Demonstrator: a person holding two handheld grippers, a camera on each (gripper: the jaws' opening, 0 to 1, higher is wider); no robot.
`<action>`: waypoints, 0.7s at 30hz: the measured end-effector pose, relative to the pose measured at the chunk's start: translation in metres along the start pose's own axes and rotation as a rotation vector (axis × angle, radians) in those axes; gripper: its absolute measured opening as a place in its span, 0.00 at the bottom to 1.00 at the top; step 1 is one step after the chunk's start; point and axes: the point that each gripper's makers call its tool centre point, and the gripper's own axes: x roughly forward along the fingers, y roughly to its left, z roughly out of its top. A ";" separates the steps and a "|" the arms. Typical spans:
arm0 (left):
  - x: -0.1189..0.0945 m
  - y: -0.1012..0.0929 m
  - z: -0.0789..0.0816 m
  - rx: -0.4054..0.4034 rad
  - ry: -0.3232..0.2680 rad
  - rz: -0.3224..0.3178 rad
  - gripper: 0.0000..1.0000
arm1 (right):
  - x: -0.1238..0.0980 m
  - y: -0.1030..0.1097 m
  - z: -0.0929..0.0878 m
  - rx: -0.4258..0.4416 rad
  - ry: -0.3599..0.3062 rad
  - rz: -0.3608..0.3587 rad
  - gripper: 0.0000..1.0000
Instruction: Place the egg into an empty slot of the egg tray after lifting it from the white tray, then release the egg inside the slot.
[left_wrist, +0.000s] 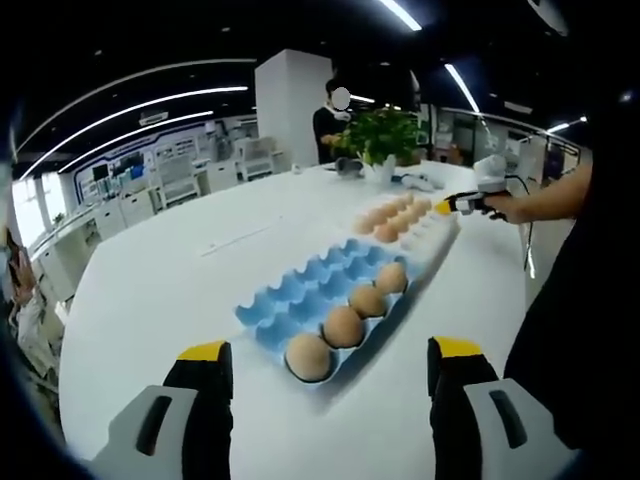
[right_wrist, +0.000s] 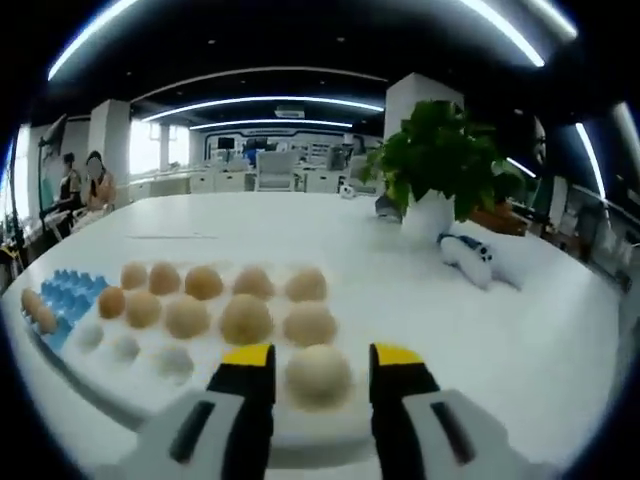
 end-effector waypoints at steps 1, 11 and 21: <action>0.000 0.000 0.000 0.000 0.000 0.002 0.81 | 0.001 0.000 -0.002 -0.006 0.007 0.002 0.36; 0.001 0.004 -0.005 -0.018 0.015 0.013 0.81 | 0.004 0.003 -0.008 0.023 0.016 0.044 0.27; 0.002 0.004 -0.003 -0.016 0.016 0.014 0.80 | 0.002 0.004 -0.008 0.040 0.024 0.045 0.26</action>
